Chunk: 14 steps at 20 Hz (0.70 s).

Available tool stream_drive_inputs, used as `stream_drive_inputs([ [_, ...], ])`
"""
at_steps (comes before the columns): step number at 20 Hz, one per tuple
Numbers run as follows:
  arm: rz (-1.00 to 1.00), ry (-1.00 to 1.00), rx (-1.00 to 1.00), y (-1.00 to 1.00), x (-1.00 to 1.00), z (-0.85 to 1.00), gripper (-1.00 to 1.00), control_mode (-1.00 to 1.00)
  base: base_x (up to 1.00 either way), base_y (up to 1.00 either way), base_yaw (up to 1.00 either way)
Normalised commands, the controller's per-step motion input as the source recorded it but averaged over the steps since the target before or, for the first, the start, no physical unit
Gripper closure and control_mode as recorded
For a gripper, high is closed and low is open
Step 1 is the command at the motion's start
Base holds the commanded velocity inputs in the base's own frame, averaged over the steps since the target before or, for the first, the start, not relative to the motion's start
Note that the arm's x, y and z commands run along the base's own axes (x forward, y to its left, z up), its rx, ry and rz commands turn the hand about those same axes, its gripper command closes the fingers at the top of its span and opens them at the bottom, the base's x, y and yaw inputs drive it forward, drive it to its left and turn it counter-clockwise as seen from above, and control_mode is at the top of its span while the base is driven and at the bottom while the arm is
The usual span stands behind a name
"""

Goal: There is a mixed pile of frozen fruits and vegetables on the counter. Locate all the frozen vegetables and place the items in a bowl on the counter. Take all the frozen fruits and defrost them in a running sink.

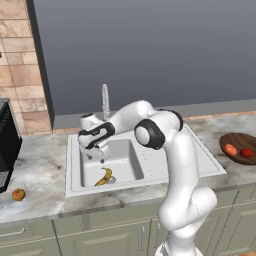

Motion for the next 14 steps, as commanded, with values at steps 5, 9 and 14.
stream_drive_inputs([
  [5, -0.04, 0.00, 0.00, 0.03, -0.22, 0.24, -1.00, -1.00, 0.00, 0.00, 0.00],
  [9, -0.03, 0.00, 0.00, 0.04, -0.25, 0.24, -1.00, -1.00, 0.00, 0.00, 0.00],
  [14, -0.01, -0.04, 0.00, 0.06, -0.26, 0.24, -1.00, -1.00, 0.00, 0.00, 0.00],
])
